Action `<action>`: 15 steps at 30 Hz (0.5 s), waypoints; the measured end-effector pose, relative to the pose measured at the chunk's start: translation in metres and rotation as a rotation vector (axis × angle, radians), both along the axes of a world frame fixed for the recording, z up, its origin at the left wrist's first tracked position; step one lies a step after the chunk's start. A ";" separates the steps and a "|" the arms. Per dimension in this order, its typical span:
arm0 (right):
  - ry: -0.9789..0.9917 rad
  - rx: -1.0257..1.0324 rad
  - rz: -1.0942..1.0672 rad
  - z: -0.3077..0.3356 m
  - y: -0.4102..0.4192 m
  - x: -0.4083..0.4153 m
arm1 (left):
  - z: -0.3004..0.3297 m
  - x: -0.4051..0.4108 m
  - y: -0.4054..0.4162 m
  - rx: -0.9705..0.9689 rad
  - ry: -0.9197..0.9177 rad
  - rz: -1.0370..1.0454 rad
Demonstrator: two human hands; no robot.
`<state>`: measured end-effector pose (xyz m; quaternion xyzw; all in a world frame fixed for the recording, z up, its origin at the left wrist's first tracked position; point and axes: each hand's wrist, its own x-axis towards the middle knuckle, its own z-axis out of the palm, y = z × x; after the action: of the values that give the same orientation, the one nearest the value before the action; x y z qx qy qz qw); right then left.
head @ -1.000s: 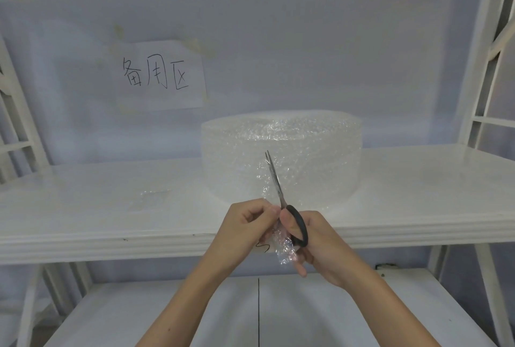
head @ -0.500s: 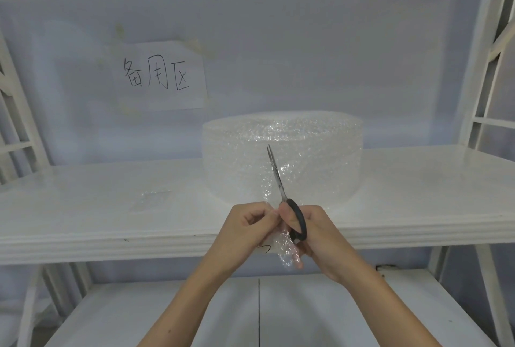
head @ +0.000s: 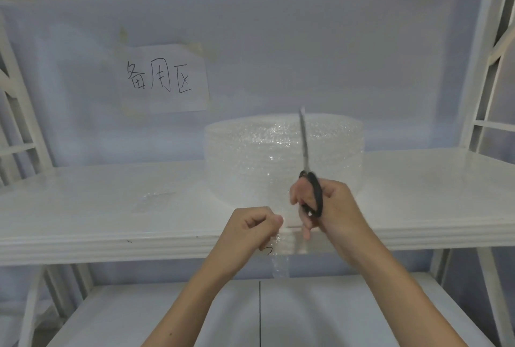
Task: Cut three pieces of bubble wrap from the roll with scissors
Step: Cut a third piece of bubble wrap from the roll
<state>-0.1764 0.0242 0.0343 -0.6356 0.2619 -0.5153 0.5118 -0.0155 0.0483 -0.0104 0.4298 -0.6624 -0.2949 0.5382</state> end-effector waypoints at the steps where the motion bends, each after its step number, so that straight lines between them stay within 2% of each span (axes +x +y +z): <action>1: -0.036 -0.016 -0.059 0.005 -0.001 -0.005 | 0.001 0.000 0.000 -0.003 0.013 -0.002; 3: -0.040 -0.069 -0.186 0.014 -0.007 -0.023 | 0.002 0.000 0.000 -0.009 0.042 -0.007; 6: 0.086 -0.096 -0.336 0.018 -0.021 -0.054 | 0.002 0.000 -0.001 0.000 0.093 0.010; 15: 0.477 0.083 -0.643 0.004 -0.062 -0.102 | 0.006 -0.002 0.000 0.018 0.088 0.014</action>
<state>-0.2787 -0.0376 0.0381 -0.6017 0.5794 -0.4762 0.2748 -0.0177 0.0480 -0.0042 0.4258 -0.6322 -0.3158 0.5650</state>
